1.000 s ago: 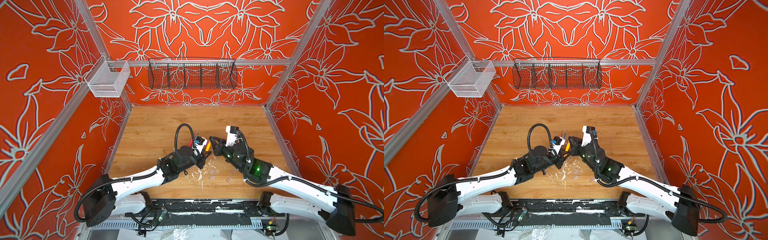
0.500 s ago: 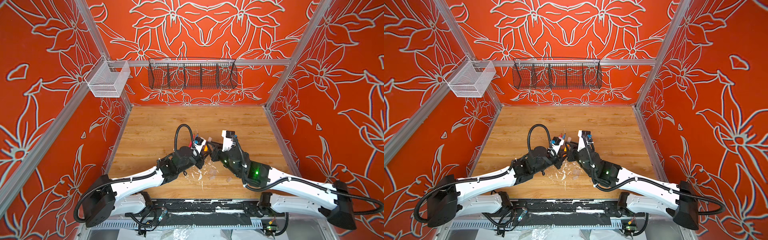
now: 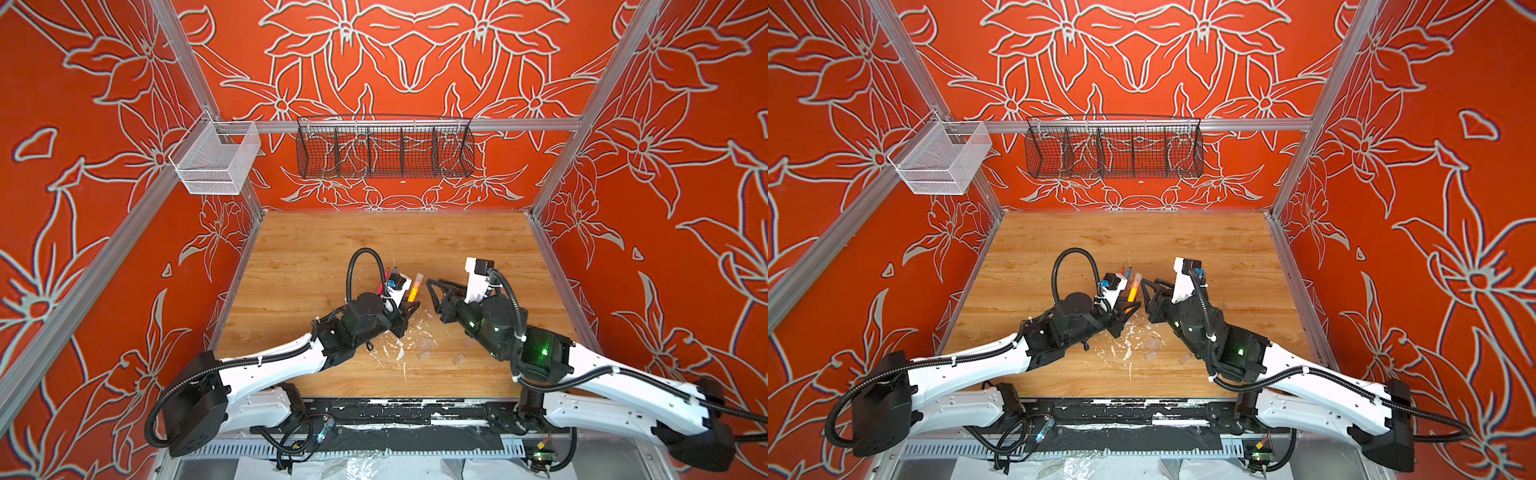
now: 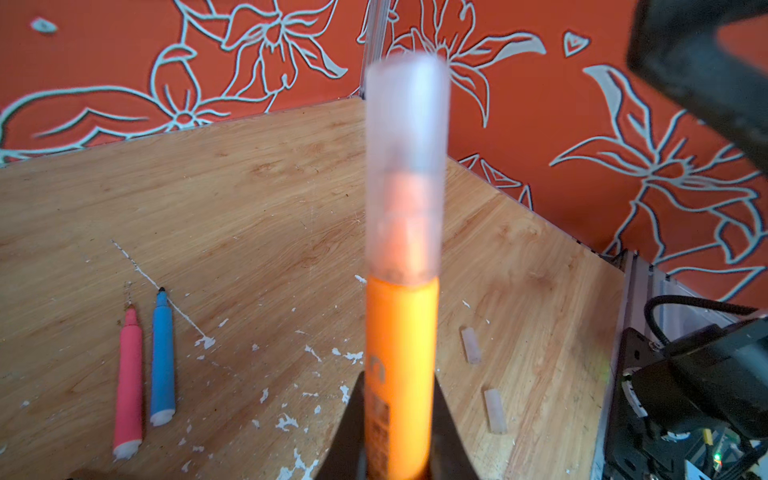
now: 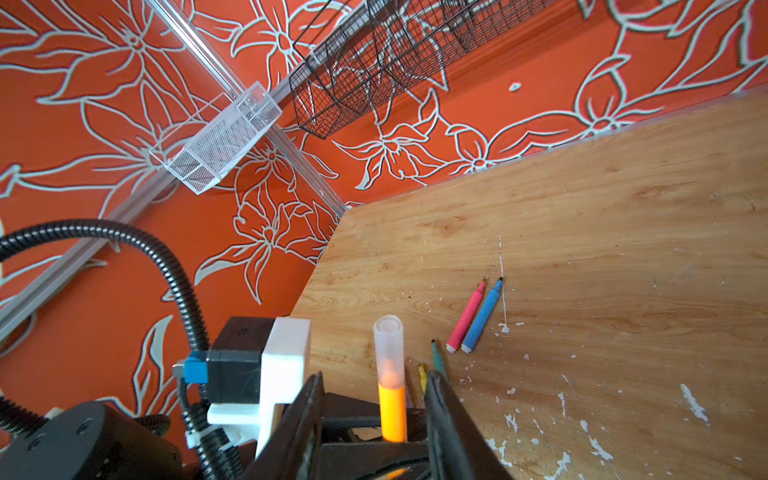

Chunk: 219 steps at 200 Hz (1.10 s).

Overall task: Insert the pens into the pen caps
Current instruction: 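Press the cap down onto the marker, then open the right gripper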

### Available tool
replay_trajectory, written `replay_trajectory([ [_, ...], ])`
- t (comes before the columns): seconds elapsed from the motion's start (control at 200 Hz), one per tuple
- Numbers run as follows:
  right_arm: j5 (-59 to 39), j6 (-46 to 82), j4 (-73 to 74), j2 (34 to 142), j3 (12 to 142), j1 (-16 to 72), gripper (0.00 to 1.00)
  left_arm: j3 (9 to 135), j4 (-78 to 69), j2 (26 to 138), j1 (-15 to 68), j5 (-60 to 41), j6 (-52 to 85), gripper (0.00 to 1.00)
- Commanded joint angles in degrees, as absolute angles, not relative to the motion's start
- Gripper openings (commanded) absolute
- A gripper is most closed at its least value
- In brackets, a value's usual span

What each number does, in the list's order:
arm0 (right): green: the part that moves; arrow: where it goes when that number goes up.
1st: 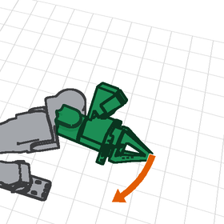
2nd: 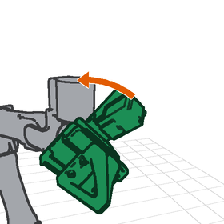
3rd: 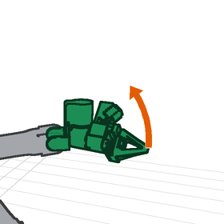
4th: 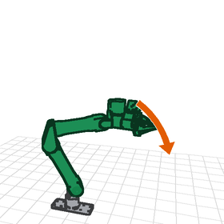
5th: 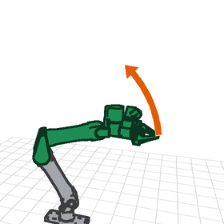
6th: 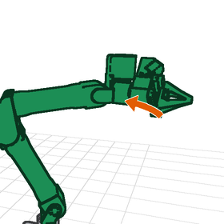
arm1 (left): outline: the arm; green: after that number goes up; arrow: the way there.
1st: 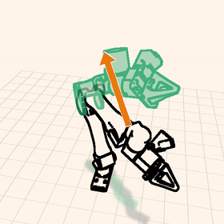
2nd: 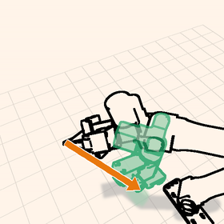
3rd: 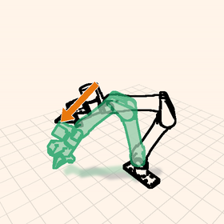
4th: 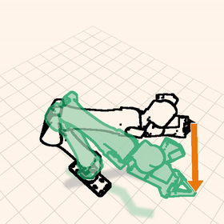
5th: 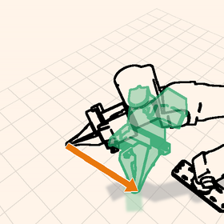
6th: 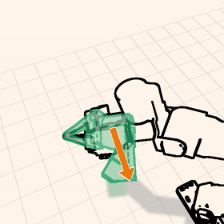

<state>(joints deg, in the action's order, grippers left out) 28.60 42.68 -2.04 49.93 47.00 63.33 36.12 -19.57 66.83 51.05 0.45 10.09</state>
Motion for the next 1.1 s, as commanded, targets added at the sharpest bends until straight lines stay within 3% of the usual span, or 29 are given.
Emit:
replay_trajectory([
  [0.0,30.3,42.3,-4.2,50.5,50.2,62.9,0.41,35.4,-22.5,65.2,51.0,-2.1,8.7,0.00],
  [0.215,22.2,44.3,-6.7,56.1,55.3,58.4,0.41,34.9,-23.5,64.8,51.0,-4.0,8.3,0.00],
  [0.515,19.3,46.0,-8.7,61.6,57.9,55.6,0.44,34.6,-23.9,64.6,51.0,-4.4,8.3,0.00],
  [0.731,17.4,45.9,-10.2,63.9,59.5,55.5,0.30,34.7,-24.0,64.8,51.0,-4.4,8.3,0.00],
  [0.961,16.4,46.5,-11.9,64.8,58.6,55.9,0.00,34.9,-23.9,65.1,51.0,-4.3,8.1,0.00],
  [1.091,18.3,45.9,-11.6,64.4,56.1,58.7,0.00,36.8,-21.6,65.3,51.0,-2.2,6.6,0.00],
])
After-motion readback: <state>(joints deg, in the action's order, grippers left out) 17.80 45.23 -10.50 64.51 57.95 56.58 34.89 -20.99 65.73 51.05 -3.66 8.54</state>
